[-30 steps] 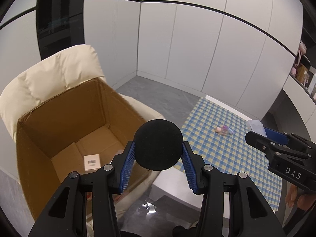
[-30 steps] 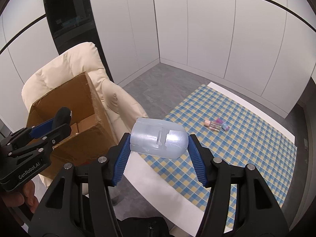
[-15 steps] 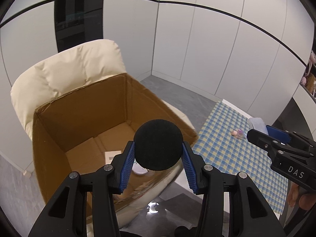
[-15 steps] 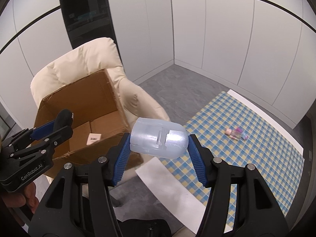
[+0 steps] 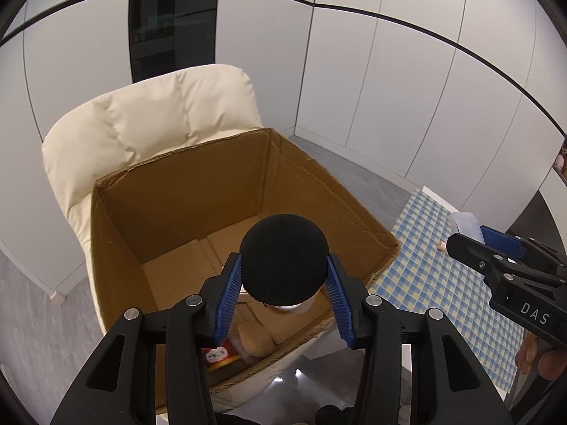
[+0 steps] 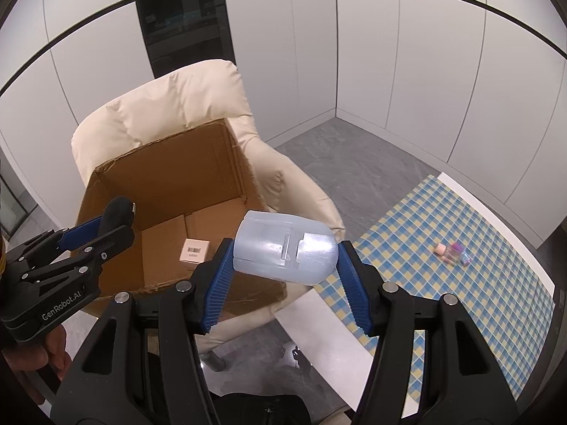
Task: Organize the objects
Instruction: 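Open left tool to drop the black sponge into the box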
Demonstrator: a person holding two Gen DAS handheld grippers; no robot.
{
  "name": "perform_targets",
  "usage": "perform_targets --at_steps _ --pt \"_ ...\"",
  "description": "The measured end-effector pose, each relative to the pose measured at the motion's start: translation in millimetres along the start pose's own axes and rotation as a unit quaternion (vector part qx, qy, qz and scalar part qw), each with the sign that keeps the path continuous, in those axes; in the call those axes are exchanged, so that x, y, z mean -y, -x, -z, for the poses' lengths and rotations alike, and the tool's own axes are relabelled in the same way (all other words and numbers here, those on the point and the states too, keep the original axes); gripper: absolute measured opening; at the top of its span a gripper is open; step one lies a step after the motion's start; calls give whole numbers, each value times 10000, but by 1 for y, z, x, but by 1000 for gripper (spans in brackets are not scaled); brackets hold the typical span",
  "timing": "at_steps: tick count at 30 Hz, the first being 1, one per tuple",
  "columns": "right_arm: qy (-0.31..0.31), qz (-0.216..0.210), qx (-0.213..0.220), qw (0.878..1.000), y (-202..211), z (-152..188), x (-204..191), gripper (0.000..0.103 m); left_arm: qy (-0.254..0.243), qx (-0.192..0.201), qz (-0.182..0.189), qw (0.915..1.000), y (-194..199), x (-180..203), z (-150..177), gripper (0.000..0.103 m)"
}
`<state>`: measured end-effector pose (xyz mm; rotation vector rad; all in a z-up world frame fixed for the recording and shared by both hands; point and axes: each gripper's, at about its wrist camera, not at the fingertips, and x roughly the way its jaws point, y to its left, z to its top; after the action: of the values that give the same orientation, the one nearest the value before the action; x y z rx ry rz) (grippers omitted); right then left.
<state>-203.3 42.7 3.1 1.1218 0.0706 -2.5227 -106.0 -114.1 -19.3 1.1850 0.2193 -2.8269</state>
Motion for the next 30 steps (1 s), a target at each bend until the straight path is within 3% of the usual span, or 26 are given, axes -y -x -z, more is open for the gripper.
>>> perform_targets --at_steps 21,25,30 --pt "238 -253 -38 9994 -14 -8 -43 60 176 -144 -296 9993 -3 -34 11 49" --pt "279 -305 -54 9991 -17 -9 -52 60 264 -227 -359 9987 -8 -45 13 52" --pt "338 -372 -75 9987 -21 -11 -63 60 270 -211 -430 9985 -6 -51 13 63"
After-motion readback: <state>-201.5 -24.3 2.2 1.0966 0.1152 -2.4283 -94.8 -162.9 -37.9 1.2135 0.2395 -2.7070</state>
